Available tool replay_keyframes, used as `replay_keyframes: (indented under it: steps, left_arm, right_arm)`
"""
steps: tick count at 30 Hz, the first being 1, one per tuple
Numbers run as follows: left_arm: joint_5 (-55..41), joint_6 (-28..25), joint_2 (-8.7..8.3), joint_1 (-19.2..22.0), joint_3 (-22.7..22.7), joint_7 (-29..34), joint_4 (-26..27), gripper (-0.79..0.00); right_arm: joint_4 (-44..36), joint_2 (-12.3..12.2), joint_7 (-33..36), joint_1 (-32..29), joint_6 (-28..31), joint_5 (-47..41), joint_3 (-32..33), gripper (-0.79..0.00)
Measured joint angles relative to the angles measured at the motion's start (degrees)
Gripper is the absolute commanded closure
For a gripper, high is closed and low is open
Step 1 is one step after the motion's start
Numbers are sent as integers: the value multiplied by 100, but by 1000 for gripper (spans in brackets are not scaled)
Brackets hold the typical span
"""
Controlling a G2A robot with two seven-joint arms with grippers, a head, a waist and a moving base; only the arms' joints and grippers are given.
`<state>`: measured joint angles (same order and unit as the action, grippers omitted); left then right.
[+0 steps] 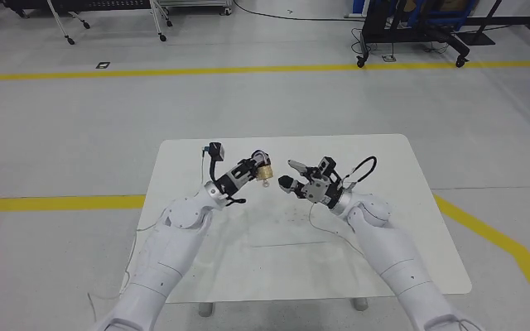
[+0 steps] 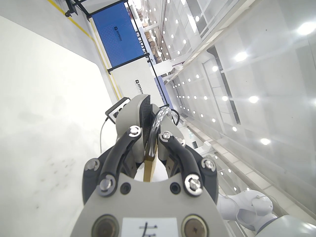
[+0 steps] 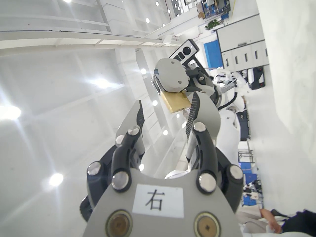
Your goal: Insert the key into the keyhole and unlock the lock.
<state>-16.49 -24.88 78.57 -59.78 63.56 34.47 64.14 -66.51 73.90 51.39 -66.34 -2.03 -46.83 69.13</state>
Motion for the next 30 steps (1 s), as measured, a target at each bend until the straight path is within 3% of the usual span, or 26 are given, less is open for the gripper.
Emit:
replay_keyframes:
  steps: [3, 9, 12, 17, 25, 27, 28, 29, 30]
  left_arm:
    - [140, 303, 8, 51, -40, -152, -78, 0]
    - [854, 778, 16, 206, -334, -20, -177, 0]
    - [1342, 930, 27, 275, -543, 52, -225, 0]
    - [1758, 1248, 85, 373, -869, 120, -348, 0]
    - [3434, 1980, 222, 575, -1662, -520, -681, -6]
    - [3656, 1980, 247, 603, -1771, -532, -727, -332]
    - [3703, 1961, 254, 612, -1795, -526, -745, -650]
    - [3727, 1941, 260, 620, -1810, -513, -762, -785]
    - [3733, 1917, 266, 629, -1815, -503, -781, -785]
  right_arm:
    - [-379, -96, -477, -192, 429, 716, 225, -785]
    - [-1499, -324, -1497, -937, 994, 2403, 914, -785]
    - [-2060, -410, -1834, -1376, 1072, 2814, 1355, -785]
    - [-2348, -449, -1873, -1618, 1023, 2836, 1624, -785]
    - [-2338, -448, -1871, -1610, 1025, 2835, 1614, -785]
    - [-2338, -448, -1872, -1610, 1025, 2835, 1614, -785]
    - [-2338, -448, -1872, -1610, 1025, 2835, 1614, -785]
    - [-2338, -448, -1872, -1610, 1025, 2835, 1614, -785]
    - [-2338, -448, -1872, -1610, 1025, 2835, 1614, -785]
